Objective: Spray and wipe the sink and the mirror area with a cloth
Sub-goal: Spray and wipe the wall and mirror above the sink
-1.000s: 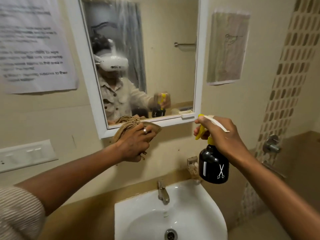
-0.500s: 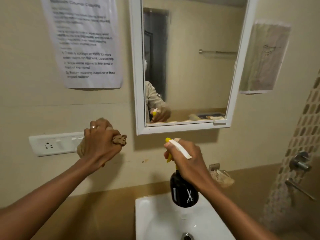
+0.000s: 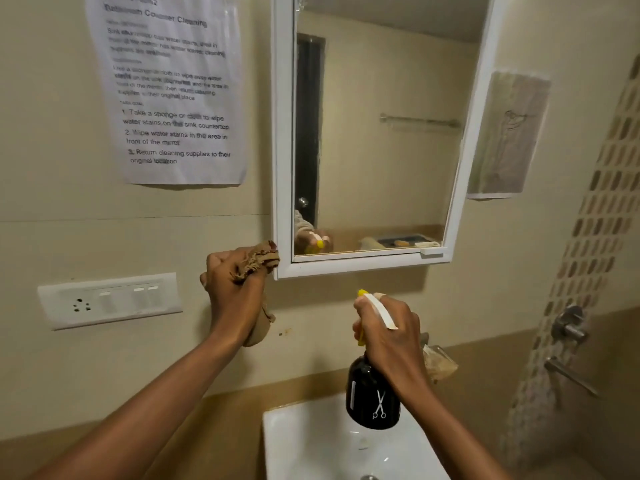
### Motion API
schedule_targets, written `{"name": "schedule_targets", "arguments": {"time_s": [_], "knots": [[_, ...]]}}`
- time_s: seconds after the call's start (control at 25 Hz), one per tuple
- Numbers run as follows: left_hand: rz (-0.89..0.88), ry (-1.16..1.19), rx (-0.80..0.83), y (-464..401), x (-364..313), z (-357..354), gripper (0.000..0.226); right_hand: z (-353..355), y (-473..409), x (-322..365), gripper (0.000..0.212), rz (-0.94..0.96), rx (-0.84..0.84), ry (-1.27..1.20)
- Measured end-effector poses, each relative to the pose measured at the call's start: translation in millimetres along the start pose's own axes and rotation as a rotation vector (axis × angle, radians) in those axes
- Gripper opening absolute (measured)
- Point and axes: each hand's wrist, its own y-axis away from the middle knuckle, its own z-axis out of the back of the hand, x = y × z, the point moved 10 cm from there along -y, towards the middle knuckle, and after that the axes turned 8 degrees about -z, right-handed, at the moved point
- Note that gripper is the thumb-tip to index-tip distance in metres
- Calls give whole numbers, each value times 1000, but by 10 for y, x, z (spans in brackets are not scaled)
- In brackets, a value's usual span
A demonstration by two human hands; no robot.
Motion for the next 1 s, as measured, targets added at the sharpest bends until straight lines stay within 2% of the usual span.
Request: {"name": "schedule_targets", "arguments": {"time_s": [0.08, 0.2, 0.36, 0.52, 0.6, 0.68, 0.88, 1.0], "knots": [[-119, -79, 78, 105, -238, -342, 24, 229, -74, -129, 44, -56, -84, 40], [-433, -197, 238, 235, -662, -932, 33, 577, -195, -319, 43, -110, -179, 44], [-884, -457, 538, 470, -980, -1879, 24, 1021, -266, -516, 40, -141, -304, 33], [-1193, -892, 756, 725, -999, -2723, 30, 1250, -233, -577, 42, -116, -322, 55], [-1273, -1064, 846, 720, -841, -2898, 27, 1286, -244, -624, 42, -120, -299, 67], [-1343, -1130, 881, 683, -745, -2871, 26, 1305, -250, -635, 42, -119, -284, 80], [-1426, -1124, 954, 497, -606, -2416, 22, 1053, -259, -375, 41, -73, -207, 58], [-1445, -1144, 958, 411, -514, -1998, 28, 728, -286, -159, 43, -12, -136, 65]]}}
